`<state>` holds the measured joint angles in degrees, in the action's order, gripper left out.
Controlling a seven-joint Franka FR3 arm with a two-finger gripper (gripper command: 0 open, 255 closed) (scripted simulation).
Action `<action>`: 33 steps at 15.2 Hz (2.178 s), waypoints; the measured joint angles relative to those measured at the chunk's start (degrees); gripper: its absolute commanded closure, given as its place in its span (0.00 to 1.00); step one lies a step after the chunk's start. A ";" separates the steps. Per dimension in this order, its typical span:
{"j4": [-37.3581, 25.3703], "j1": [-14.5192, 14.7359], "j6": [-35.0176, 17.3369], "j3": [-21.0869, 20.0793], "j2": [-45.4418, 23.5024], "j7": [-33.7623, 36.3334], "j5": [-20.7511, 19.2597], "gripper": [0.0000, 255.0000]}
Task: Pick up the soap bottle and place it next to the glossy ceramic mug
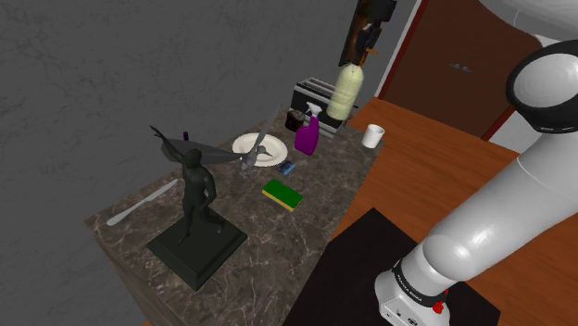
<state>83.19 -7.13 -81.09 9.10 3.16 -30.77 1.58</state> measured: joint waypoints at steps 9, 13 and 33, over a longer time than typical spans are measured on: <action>0.05 -5.85 -4.89 6.25 -5.41 -12.12 1.26 1.00; -1.38 -8.74 -6.59 8.67 -8.89 -17.38 2.47 1.00; 2.26 -15.00 -18.07 12.14 -17.93 -28.07 6.15 1.00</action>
<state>85.45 -22.13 -99.17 21.24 -14.77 -58.83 7.73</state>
